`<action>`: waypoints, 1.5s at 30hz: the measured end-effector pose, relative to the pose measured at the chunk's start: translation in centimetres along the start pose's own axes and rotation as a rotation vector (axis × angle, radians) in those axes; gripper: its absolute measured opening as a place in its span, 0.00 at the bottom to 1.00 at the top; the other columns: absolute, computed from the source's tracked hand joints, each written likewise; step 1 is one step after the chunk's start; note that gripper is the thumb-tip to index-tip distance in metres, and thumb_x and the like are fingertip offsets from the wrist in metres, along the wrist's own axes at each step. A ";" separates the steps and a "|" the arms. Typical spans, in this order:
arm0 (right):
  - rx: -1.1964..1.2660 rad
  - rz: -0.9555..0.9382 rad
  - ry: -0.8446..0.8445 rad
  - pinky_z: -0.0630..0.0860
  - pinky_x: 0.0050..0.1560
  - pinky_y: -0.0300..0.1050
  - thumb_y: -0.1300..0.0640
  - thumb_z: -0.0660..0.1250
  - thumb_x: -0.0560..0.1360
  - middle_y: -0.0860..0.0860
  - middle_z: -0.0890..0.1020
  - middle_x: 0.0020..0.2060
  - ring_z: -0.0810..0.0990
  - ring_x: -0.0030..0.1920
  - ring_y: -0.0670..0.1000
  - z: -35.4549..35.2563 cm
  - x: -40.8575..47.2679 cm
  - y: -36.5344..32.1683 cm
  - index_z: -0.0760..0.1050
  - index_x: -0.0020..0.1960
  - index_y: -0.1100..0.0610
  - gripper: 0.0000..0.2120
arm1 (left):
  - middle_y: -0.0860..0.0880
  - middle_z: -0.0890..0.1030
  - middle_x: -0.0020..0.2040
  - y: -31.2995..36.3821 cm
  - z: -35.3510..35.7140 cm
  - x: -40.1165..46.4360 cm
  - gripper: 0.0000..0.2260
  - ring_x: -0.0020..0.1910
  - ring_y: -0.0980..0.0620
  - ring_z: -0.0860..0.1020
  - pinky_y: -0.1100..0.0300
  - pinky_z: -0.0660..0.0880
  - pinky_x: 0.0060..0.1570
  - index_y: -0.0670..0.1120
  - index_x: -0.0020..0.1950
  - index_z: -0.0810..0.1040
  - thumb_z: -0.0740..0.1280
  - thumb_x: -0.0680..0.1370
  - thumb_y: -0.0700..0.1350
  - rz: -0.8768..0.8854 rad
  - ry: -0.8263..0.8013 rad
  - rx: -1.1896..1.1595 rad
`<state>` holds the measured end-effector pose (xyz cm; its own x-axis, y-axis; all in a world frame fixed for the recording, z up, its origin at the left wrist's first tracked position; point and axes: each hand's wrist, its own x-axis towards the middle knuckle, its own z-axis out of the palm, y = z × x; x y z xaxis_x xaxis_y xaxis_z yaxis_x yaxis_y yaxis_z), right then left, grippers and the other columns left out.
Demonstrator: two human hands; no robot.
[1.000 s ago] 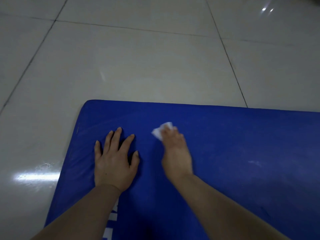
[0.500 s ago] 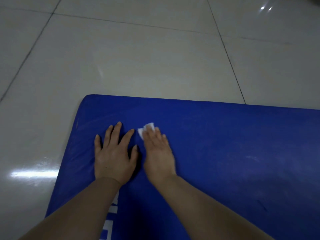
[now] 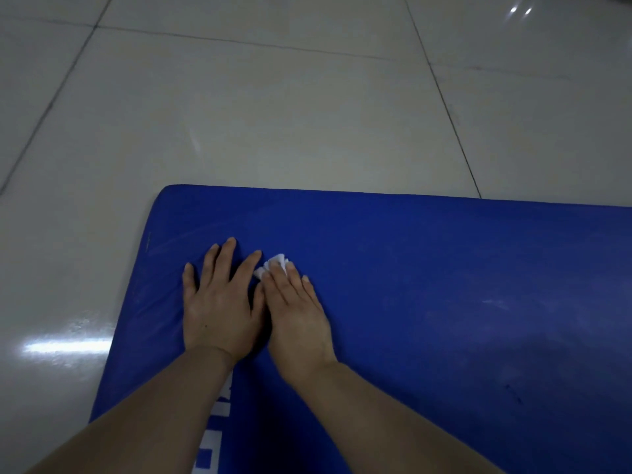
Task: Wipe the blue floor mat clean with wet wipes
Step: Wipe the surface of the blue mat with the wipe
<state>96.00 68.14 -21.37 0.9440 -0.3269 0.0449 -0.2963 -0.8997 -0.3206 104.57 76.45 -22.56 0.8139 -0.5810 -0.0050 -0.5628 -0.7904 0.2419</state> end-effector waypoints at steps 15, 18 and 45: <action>-0.034 0.207 0.022 0.41 0.72 0.49 0.70 0.65 0.69 0.52 0.48 0.76 0.44 0.75 0.52 -1.4 -3.0 4.4 0.49 0.77 0.54 0.42 | 0.45 0.62 0.76 0.0 0.0 -0.1 0.27 0.75 0.44 0.57 0.39 0.49 0.71 0.51 0.72 0.69 0.50 0.76 0.57 -0.010 -0.013 -0.004; 0.105 -0.012 -0.143 0.28 0.69 0.46 0.68 0.59 0.76 0.47 0.37 0.73 0.32 0.73 0.49 -0.8 -2.3 1.3 0.42 0.78 0.55 0.38 | 0.44 0.61 0.76 0.0 0.2 0.1 0.28 0.75 0.44 0.56 0.40 0.47 0.71 0.51 0.73 0.68 0.49 0.76 0.58 0.001 -0.020 -0.007; 0.010 0.533 0.179 0.49 0.76 0.53 0.72 0.58 0.72 0.52 0.60 0.75 0.57 0.75 0.55 -2.9 -6.5 7.6 0.58 0.76 0.57 0.34 | 0.41 0.66 0.73 -0.7 0.0 -8.3 0.23 0.73 0.43 0.62 0.47 0.54 0.72 0.44 0.69 0.73 0.52 0.77 0.47 0.227 0.005 -0.109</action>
<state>87.22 62.56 -21.38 0.6244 -0.7804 0.0343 -0.7234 -0.5943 -0.3515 98.20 81.89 -22.68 0.6693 -0.7401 0.0658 -0.7125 -0.6142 0.3391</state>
